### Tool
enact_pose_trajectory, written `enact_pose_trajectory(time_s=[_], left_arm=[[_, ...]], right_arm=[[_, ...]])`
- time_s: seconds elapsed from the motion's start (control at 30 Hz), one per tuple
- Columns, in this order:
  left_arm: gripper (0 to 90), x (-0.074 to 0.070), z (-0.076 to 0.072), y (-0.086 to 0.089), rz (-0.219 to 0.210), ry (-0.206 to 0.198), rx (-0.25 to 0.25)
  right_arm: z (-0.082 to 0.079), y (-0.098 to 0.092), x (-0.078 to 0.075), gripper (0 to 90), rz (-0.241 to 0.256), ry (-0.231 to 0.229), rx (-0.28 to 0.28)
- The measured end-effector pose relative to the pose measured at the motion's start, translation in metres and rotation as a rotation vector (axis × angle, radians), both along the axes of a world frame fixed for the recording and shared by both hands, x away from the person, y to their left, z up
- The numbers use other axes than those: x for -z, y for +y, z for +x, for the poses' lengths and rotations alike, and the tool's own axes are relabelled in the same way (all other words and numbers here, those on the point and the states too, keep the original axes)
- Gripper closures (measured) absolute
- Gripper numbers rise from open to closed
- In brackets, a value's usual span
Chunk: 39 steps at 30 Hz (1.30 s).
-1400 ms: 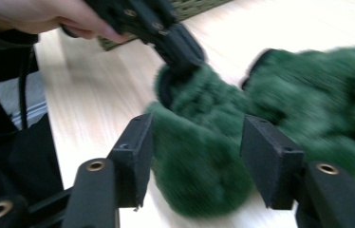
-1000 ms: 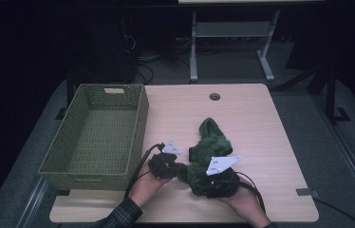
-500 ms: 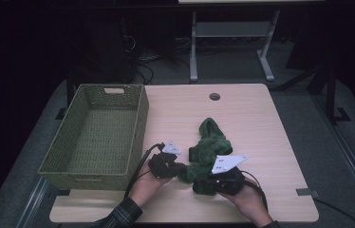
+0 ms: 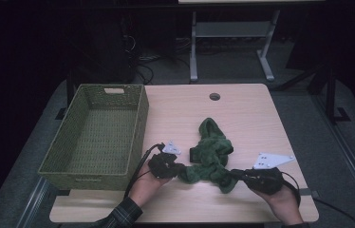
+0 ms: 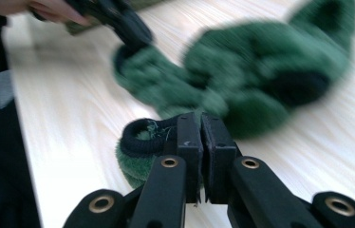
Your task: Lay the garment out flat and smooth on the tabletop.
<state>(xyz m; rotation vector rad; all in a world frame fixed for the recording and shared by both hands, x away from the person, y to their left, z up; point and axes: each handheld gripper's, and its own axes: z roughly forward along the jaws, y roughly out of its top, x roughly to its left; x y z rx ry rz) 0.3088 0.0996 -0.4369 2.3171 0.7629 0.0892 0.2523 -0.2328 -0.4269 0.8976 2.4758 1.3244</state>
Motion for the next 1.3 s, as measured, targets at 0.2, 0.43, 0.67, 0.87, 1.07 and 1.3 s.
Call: enact_pose_trajectory(time_s=[0.2,0.43,0.67,0.87,1.07,1.3], left_arm=[[83.0,0.002,-0.001,-0.002,0.015,0.006,0.008],[72.5,-0.007,-0.001,0.004,-0.039,-0.005,-0.022],[74.2,-0.028,-0.013,-0.004,-0.103,-0.037,0.029],[83.8,-0.01,-0.014,-0.025,-0.053,-0.019,0.074],[88.4,0.01,0.001,-0.026,0.01,0.027,0.064],[89.7,0.015,0.001,-0.024,0.053,0.054,0.088]], right_arm=[[0.006,-0.024,0.015,84.1,-0.035,0.052,0.059],[0.001,-0.045,0.007,81.0,-0.017,0.029,0.126],[-0.008,-0.033,0.003,82.2,-0.016,0.022,0.081],[-0.014,-0.017,0.015,86.7,-0.058,0.065,0.042],[-0.017,-0.013,0.032,89.8,-0.118,0.138,0.044],[-0.013,-0.014,0.035,90.0,-0.13,0.176,0.043]])
